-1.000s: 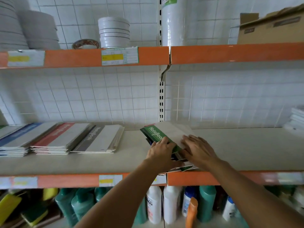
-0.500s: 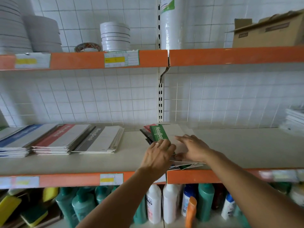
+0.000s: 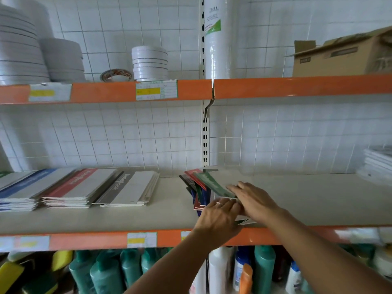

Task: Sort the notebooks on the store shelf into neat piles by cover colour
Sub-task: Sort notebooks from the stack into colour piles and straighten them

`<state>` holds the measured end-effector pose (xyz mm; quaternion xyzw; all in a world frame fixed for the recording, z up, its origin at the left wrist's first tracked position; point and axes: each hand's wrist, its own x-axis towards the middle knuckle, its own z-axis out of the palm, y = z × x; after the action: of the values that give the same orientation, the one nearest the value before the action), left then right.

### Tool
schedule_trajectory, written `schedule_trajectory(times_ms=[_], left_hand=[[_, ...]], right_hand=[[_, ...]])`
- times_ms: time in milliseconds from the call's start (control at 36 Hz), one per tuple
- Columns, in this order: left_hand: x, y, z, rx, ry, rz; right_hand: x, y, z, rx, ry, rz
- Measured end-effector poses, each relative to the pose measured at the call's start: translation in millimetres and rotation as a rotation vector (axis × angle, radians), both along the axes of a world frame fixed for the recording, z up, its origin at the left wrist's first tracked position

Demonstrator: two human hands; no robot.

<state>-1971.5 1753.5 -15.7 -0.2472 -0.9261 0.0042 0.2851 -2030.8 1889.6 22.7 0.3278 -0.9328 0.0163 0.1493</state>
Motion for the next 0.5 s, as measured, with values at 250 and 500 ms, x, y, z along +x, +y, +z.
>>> schedule_trajectory(times_ms=[250, 500], left_hand=[[-6, 16, 4, -0.103, -0.029, 0.188], [-1, 13, 6, -0.011, -0.078, 0.110]], right_hand=[[9, 26, 9, -0.126, 0.156, -0.040], [11, 28, 11, -0.146, 0.379, -0.024]])
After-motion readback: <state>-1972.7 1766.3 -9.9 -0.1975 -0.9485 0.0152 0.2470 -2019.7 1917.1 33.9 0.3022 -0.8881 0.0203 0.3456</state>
